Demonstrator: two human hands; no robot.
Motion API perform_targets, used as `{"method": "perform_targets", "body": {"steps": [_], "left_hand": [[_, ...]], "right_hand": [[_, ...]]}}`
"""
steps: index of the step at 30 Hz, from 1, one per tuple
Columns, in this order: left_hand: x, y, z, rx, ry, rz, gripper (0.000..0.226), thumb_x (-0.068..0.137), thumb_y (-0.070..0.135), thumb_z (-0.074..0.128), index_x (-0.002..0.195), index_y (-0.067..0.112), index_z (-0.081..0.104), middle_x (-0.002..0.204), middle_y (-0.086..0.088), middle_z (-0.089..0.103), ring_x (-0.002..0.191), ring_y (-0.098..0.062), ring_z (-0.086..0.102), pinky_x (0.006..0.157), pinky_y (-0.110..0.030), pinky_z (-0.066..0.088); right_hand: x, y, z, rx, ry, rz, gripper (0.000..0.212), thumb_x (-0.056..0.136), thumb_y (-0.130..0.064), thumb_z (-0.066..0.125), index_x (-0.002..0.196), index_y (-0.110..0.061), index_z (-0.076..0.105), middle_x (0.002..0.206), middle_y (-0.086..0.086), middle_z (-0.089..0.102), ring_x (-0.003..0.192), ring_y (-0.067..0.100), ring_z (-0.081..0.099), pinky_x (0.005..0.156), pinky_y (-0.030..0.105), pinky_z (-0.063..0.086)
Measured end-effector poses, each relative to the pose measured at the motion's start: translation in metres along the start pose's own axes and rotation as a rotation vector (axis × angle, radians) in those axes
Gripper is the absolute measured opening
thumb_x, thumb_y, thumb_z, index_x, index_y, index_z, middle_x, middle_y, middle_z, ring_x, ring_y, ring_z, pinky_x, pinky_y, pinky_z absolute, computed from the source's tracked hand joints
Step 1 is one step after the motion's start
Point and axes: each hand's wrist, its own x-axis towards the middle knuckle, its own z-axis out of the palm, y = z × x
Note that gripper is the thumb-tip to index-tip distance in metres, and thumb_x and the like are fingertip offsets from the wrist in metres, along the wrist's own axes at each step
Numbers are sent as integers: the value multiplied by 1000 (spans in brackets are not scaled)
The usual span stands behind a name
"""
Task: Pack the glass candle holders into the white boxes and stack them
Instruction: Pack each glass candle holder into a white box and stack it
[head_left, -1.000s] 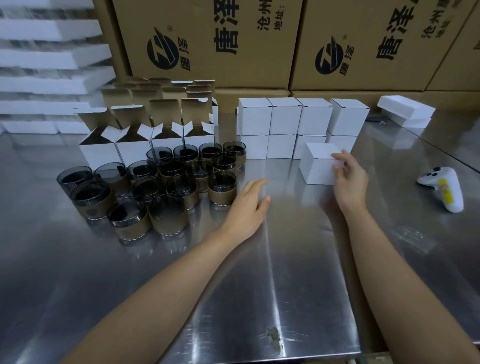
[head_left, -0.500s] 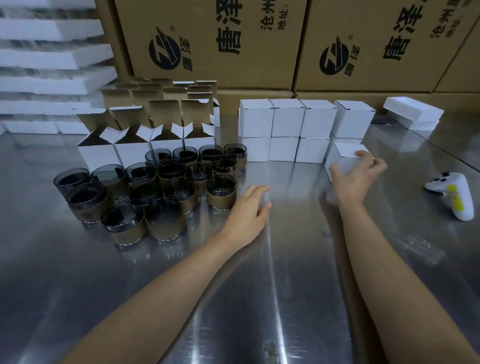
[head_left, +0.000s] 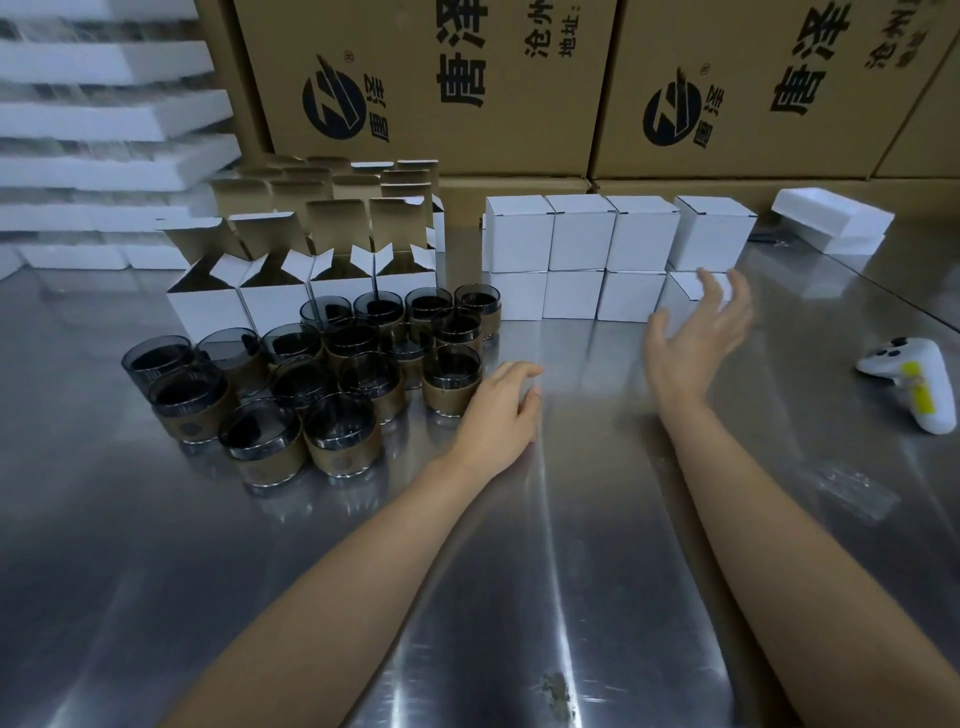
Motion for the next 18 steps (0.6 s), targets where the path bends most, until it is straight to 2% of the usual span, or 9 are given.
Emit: {"method": "perform_targets", "body": {"steps": [2,4,6,8,10,12,13,16,18], "left_hand": [[0,0,0,-72,16,-47,25,102,11,43,120,2,57,100,-15,62,67,-22,65,66,-22,51],[-1,0,-1,-144,28,-103,22,103,15,40,113,4,57,84,-17,65,53,-20,62,52,-19,48],[-1,0,-2,-204,51,-133,22,104,15,38,105,5,57,86,-21,67,58,-28,64,55,-26,52],[-1,1,-2,-229,81,-138,22,104,14,37,98,4,56,87,-21,67,66,-31,65,65,-33,52],[-1,1,-2,-172,110,-113,22,102,11,39,97,0,58,88,-17,67,78,-27,64,70,-29,46],[-2,-2,-2,-99,134,-92,22,100,7,39,100,-1,60,97,-14,68,90,-22,64,70,-22,42],[-2,-3,-2,-88,141,-92,23,100,7,39,103,-1,61,100,-13,69,93,-21,64,70,-21,42],[-3,-3,-3,-85,164,-82,26,100,7,41,109,0,64,101,-13,70,95,-21,65,75,-23,45],[-1,1,-6,-53,205,-40,26,99,5,43,107,0,67,99,-13,70,92,-21,65,79,-25,46]], "right_hand": [[-22,-24,1,197,-35,-30,41,84,-5,52,124,-1,55,133,18,44,127,31,41,108,36,28],[-41,-49,1,378,-138,35,26,88,-2,48,111,-4,59,116,11,51,109,25,52,98,29,39],[-58,-71,1,545,-262,193,20,92,1,44,97,-11,59,100,6,57,90,23,60,84,31,47],[-74,-90,3,679,-430,405,25,95,-1,42,87,-15,61,88,6,62,77,15,62,73,26,51],[-90,-104,4,727,-585,515,30,94,-7,43,79,-20,66,79,-3,68,74,8,63,65,18,49],[-101,-113,5,715,-637,472,37,91,-8,44,71,-26,69,74,-10,70,78,4,65,66,12,47],[-104,-115,4,711,-636,467,39,91,-8,44,69,-27,70,74,-9,71,81,7,66,68,14,49],[-101,-112,6,727,-641,526,38,92,-8,44,69,-23,70,77,-1,71,87,21,68,75,28,53],[-98,-109,8,780,-650,590,37,94,-8,43,69,-19,68,74,2,69,82,21,67,74,33,53]]}}
